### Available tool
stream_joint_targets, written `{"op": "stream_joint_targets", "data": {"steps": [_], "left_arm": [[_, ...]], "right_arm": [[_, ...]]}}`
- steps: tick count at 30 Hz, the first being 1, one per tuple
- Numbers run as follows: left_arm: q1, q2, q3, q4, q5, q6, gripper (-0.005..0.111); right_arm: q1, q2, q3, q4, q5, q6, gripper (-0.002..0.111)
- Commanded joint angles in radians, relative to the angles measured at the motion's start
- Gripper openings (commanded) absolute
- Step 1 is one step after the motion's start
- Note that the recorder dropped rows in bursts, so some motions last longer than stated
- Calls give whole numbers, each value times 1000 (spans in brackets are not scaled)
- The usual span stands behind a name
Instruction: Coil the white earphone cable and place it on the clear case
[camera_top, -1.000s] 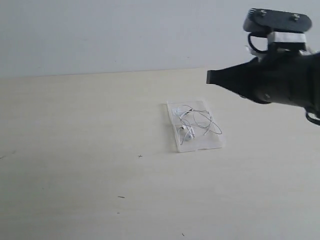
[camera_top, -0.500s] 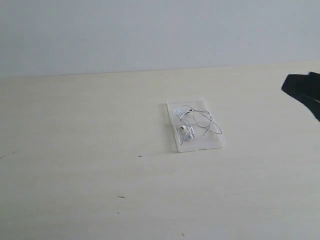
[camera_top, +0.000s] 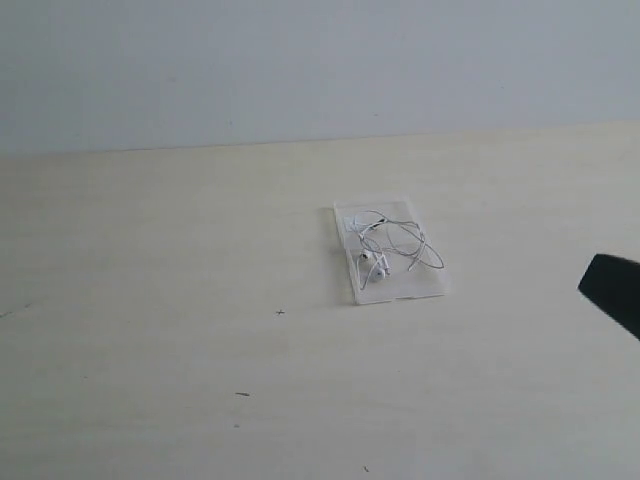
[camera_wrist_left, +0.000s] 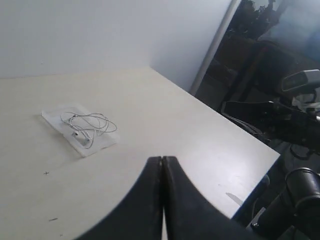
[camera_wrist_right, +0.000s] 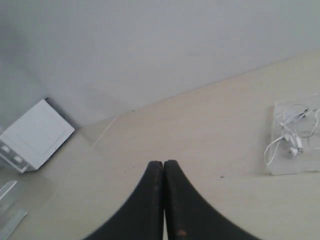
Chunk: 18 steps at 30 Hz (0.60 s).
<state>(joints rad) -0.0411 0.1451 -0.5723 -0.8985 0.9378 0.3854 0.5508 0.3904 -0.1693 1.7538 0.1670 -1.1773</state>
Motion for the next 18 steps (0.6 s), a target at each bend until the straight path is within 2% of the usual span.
{"op": "stream_joint_targets", "data": {"steps": [1,12,18], "left_arm": [[-2,-60,4,-16,32,-4,0],[-2,-140,4,-28,82,-4,0],[-2,-139,4,-40,165,-53,0]], "right_arm": [[-3,-6,16,-9,85,1,0],[-3,-6,16,-9,108,1,0],[-3,-6,16,-9,108,1,0]]}}
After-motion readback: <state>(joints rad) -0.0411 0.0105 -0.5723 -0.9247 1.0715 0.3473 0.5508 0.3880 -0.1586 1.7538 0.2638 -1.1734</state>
